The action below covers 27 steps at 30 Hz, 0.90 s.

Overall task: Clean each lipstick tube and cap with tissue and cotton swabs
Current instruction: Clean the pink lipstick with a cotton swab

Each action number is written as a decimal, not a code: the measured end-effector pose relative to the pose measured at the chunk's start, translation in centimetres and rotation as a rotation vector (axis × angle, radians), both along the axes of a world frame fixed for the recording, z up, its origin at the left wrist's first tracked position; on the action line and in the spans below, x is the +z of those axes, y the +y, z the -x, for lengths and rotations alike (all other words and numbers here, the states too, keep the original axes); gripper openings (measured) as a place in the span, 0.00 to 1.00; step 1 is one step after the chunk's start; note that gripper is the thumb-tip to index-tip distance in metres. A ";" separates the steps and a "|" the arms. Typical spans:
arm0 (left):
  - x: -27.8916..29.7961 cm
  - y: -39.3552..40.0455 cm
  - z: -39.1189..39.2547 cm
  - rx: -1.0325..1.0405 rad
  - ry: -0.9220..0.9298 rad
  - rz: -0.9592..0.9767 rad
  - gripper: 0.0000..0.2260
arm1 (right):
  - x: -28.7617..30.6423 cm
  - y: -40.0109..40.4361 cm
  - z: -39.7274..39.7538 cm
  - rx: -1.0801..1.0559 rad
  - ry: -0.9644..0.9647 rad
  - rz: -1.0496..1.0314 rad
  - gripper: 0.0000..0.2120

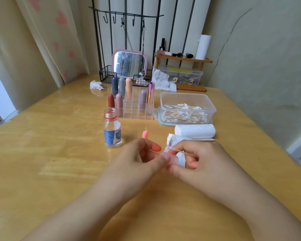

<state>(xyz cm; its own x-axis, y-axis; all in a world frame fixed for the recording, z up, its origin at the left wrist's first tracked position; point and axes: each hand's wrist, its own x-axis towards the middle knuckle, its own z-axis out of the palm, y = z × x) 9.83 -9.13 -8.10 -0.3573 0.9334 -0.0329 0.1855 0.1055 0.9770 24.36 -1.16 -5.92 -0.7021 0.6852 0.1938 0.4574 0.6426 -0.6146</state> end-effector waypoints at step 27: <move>1.7 -0.4 0.4 0.007 -0.395 -0.147 0.13 | 1.0 0.0 -0.7 0.107 0.143 -0.643 0.09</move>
<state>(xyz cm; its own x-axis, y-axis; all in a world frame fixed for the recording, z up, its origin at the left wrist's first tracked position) 9.43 -9.53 -6.38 -0.3502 0.9360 -0.0355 -0.2062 -0.0400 0.9777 25.10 -1.17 -4.95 -0.6969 0.3298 0.6368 0.3128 0.9389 -0.1439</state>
